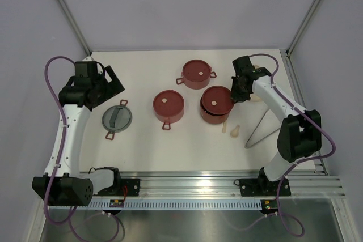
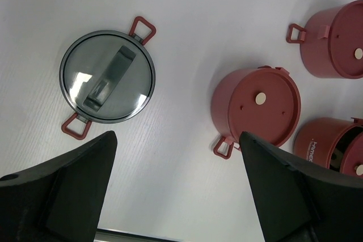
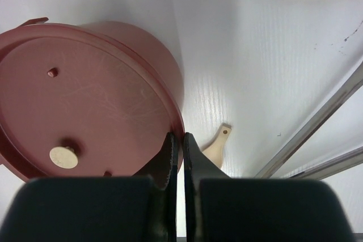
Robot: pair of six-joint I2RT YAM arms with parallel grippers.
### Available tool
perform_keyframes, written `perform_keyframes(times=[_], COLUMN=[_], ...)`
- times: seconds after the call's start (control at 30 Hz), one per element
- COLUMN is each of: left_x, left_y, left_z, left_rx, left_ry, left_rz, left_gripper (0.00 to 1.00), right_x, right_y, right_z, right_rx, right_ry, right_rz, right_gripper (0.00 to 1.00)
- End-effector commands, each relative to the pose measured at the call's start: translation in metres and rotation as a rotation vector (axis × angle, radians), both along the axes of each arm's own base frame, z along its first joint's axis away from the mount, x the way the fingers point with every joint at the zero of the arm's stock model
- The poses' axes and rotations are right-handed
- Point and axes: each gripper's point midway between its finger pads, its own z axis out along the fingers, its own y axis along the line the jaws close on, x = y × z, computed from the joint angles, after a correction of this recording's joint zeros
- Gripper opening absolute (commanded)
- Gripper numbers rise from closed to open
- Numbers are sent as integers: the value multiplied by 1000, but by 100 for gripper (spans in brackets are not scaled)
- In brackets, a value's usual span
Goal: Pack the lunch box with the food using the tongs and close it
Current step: Close the box lid on the packing box.
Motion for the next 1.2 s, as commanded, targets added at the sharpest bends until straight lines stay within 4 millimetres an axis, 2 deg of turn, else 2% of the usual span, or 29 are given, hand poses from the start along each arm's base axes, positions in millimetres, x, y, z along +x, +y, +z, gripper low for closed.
perform_keyframes(times=[0.0,0.23,0.5,0.87,1.0,1.1,1.17], left_x=[4,4,3,2,4,6,7], left_y=[-4,-13,-12,-18,-19,-21,-21], left_z=[7,-2,2,-1,-2,1,1], left_rx=[-7,-47,-42,-67,-77,-88,-89], left_ry=[-46,-31,-42,-40,-38,-43,-47], left_rz=[-26,-53,-58,-74,-78,-78,-79], left_gripper=[94,94,93,93,93,93,93], right_x=[10,7,6,3,2,1,1], right_y=[7,9,13,5,5,3,2], right_z=[5,-5,-10,-11,-14,-13,-8], right_rx=[35,42,59,17,23,20,16], right_ry=[-27,-1,26,26,33,32,18], right_rz=[29,35,46,18,5,-3,-5], right_gripper=[0,0,0,0,9,31,33])
